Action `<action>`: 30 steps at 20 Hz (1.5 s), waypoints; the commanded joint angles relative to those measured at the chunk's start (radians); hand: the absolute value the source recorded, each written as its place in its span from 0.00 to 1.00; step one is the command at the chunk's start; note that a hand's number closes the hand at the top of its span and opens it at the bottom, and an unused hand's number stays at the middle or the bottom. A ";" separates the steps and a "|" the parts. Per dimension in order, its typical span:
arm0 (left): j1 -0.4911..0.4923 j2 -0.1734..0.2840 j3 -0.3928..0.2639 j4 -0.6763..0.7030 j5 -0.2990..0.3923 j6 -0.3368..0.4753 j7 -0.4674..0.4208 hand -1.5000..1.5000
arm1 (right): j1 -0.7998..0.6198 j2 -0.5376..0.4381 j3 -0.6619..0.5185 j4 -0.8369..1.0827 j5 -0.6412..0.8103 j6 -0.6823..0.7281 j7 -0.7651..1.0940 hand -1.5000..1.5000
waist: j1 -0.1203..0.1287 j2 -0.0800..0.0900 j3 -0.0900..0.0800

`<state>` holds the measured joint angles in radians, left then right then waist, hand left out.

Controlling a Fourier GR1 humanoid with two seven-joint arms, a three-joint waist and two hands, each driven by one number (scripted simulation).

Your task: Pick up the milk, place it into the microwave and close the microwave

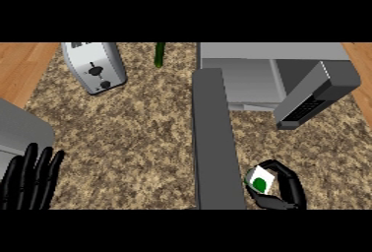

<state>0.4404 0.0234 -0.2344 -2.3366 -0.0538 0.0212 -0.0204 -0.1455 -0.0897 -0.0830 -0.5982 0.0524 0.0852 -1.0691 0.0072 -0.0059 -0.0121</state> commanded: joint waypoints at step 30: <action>0.019 0.058 0.182 0.064 0.158 -0.075 -0.056 0.00 | -0.248 0.087 0.074 -0.312 0.059 -0.308 0.443 1.00 | 0.006 0.007 0.012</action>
<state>0.4840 0.0620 -0.0954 -2.2833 0.0719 -0.0337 -0.0797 -0.2723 -0.0150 0.0109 -0.9731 0.0776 -0.1425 -0.7107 0.0099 0.0000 -0.0002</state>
